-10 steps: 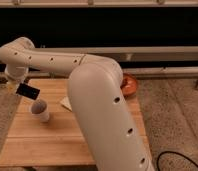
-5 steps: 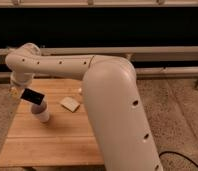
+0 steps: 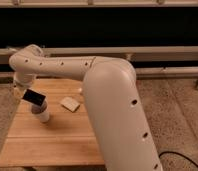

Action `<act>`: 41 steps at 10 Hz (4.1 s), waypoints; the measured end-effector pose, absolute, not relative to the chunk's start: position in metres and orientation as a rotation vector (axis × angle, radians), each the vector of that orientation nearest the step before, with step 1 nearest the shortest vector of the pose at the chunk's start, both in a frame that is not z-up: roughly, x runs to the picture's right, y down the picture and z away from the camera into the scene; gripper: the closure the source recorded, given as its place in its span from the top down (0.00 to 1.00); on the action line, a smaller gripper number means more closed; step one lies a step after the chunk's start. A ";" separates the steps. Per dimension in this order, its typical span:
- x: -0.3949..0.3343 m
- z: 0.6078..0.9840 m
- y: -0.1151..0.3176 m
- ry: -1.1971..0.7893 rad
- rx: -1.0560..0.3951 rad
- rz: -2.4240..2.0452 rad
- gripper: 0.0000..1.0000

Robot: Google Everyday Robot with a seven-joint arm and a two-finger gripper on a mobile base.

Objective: Place the eraser in the ceramic cup

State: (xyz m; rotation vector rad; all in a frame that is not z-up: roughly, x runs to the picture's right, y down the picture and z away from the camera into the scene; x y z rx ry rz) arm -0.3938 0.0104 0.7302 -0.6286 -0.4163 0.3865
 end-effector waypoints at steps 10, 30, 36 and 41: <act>-0.389 0.745 0.015 -0.422 -0.631 0.396 0.00; -0.386 0.764 0.026 -0.430 -0.619 0.398 0.21; -0.384 0.766 0.027 -0.432 -0.615 0.397 0.42; -0.381 0.767 0.026 -0.432 -0.611 0.396 0.44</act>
